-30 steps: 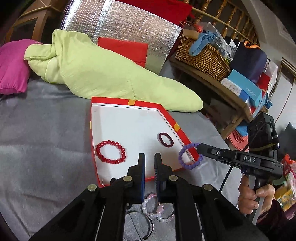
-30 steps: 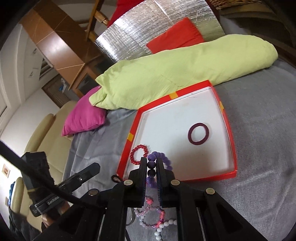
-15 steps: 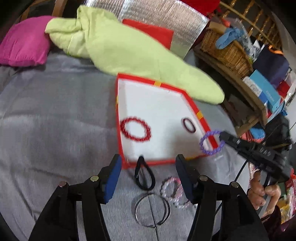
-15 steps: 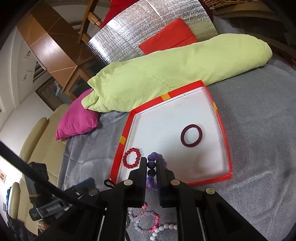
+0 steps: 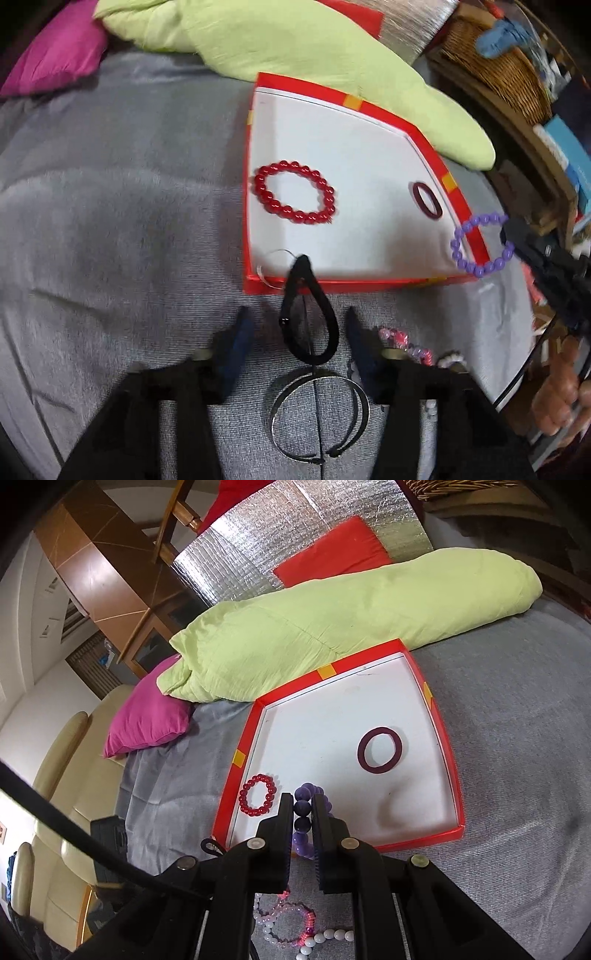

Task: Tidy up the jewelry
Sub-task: 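Lower the black hair tie into the box with the left gripper and open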

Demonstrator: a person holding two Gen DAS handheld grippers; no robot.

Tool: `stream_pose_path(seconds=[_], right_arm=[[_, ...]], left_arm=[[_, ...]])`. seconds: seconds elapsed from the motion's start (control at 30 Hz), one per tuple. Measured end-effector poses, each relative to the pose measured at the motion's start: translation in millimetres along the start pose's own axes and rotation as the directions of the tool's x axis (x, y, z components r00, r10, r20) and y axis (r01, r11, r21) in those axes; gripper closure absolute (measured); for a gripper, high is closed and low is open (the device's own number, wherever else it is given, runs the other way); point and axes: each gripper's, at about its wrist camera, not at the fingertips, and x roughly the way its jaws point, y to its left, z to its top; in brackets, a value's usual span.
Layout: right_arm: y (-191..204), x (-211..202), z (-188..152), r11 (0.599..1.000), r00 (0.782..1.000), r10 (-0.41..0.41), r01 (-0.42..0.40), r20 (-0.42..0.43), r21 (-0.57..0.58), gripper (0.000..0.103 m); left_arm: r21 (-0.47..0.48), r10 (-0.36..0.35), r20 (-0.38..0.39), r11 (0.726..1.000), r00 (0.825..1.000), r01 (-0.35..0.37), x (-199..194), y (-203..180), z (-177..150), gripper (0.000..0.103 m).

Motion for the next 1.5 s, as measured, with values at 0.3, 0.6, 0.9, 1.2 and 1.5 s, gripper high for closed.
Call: stream_pose_path(seconds=[0.3, 0.6, 0.9, 1.2, 1.5], right_arm=[[3, -1, 1, 1.000, 1.000, 0.009, -0.009, 0.006, -0.005, 0.092], [2, -3, 4, 1.000, 0.999, 0.002, -0.002, 0.044, 0.013, 0.092], [-1, 27, 3, 0.999, 1.000, -0.022, 0.022, -0.002, 0.029, 0.092], [-19, 37, 6, 0.994, 0.998, -0.057, 0.058, -0.018, 0.097, 0.089], [-32, 21, 11, 0.989, 0.996, -0.088, 0.088, -0.001, 0.118, 0.089]], left_arm=[[0.091, 0.013, 0.018, 0.996, 1.000, -0.014, -19, 1, -9, 0.092], [0.153, -0.135, 0.129, 0.982, 0.982, 0.115, -61, -12, -4, 0.092], [0.163, -0.135, 0.128, 0.980, 0.983, 0.113, -25, -49, 22, 0.092], [0.143, -0.092, 0.096, 0.987, 0.991, 0.078, 6, -54, 36, 0.069], [0.146, -0.063, 0.142, 0.988, 0.988, 0.042, -15, -41, 28, 0.053]])
